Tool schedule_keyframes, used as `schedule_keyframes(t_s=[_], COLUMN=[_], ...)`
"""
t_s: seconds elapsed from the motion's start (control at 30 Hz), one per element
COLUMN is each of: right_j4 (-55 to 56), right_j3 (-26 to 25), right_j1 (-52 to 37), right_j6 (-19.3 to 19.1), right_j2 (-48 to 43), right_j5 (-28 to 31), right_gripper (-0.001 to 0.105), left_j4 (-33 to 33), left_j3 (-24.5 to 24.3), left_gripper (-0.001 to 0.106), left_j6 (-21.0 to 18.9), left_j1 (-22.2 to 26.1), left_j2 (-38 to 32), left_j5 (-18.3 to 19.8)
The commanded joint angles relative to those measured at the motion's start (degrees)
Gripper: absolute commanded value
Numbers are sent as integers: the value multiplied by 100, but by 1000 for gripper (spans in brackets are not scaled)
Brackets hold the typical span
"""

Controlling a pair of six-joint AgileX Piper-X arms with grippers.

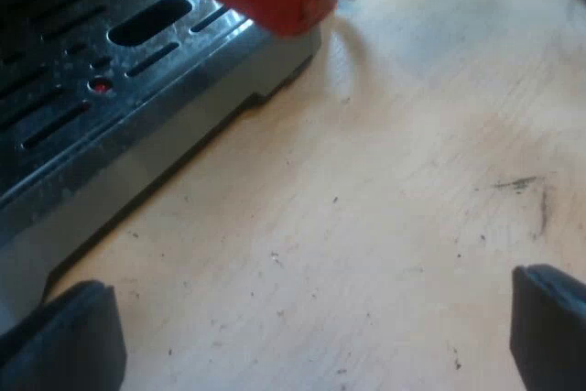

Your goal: Place mug into machine

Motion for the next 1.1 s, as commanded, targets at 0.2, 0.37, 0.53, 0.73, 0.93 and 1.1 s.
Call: schedule_keyframes(t_s=[0.2,0.37,0.53,0.73,0.93,1.1], right_j4=[-2462,-3084,-3755,-4346,-4618,-4617], right_j3=[94,94,94,94,83,83], right_j1=[5,5,5,-284,-672,-676], right_j6=[-44,-44,-187,-192,-192,-192], right_j2=[2059,2704,3133,3498,3730,3798], right_j5=[852,1206,1470,1576,892,896], right_gripper=[78,78,78,78,78,78], left_j4=[-346,-346,-346,-346,-346,-346], left_j3=[-6,-6,-6,-6,-6,-6], left_gripper=[88,88,88,88,88,88], left_j6=[-3,-3,-3,-3,-3,-3], left_j1=[-19,-19,-19,-19,-19,-19], left_j2=[363,363,363,363,363,363], left_j5=[195,195,195,195,272,309])
